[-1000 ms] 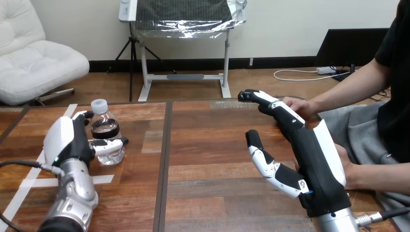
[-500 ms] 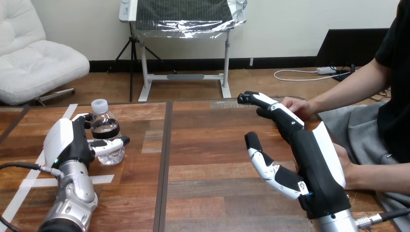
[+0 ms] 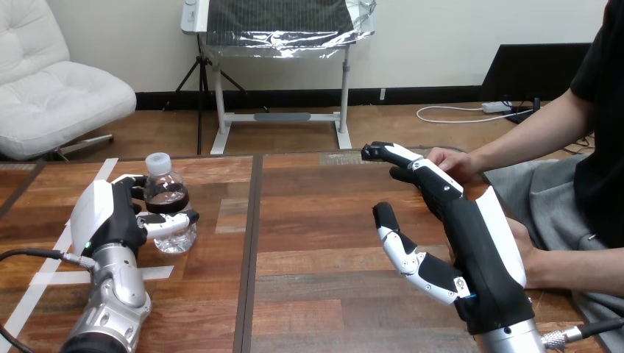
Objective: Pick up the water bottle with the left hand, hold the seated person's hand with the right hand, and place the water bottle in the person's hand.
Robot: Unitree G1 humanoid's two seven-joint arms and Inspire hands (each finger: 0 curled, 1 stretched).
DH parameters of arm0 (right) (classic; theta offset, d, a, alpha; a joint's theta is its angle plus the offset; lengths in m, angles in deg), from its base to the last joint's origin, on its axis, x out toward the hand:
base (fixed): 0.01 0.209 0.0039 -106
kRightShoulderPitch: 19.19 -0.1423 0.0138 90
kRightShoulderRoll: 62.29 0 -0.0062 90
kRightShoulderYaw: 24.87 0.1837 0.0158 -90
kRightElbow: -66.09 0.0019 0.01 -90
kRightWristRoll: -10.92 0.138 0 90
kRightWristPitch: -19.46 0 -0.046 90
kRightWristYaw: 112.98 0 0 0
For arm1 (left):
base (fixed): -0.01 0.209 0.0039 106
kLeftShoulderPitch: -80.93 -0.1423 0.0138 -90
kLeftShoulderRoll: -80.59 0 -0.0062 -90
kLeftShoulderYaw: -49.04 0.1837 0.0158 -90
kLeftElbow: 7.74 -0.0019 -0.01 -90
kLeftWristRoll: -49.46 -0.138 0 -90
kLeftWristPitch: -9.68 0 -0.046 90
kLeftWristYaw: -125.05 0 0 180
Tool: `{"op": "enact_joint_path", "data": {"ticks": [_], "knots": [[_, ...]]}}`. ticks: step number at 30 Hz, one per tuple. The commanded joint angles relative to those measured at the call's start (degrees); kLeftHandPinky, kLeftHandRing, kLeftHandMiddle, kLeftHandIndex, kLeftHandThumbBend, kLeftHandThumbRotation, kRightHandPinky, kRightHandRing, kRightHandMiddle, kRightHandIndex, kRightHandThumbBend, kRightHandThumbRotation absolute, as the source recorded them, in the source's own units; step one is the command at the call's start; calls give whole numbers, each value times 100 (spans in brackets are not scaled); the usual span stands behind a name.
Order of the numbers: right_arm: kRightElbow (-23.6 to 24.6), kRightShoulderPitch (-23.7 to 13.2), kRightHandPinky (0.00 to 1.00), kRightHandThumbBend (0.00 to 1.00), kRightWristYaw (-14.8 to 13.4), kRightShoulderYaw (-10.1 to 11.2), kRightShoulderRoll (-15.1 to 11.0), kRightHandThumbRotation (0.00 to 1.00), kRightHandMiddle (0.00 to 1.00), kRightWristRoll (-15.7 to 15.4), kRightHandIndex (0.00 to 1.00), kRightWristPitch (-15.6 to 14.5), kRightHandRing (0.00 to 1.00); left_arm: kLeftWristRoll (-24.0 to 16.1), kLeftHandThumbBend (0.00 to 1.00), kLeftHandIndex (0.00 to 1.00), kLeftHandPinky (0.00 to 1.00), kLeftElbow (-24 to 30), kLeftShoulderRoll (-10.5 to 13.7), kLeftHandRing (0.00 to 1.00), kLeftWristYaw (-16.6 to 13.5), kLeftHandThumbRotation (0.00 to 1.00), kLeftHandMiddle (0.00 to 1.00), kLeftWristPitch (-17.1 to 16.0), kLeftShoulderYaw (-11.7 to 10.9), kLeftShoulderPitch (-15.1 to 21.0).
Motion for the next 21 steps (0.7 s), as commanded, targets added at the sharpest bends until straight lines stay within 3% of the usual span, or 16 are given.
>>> {"op": "enact_joint_path", "data": {"ticks": [1, 13, 21], "knots": [[224, -202, 84, 20, -12, 141, -29, 0, 85, 65, 78, 38, 87, 9, 81, 65, 56, -2, -118, 63, -294, 7, 66, -403, -35, 215], [204, -197, 83, 20, -39, 194, -55, 0, 85, 23, 77, 98, 87, 98, 73, 53, 43, -179, -221, 49, -586, 0, 53, -688, -74, 281], [199, -193, 82, 20, -33, 219, -65, 0, 85, 18, 77, 125, 86, 93, 70, 51, 42, -335, -266, 46, -695, 0, 49, -707, -64, 367]]}}
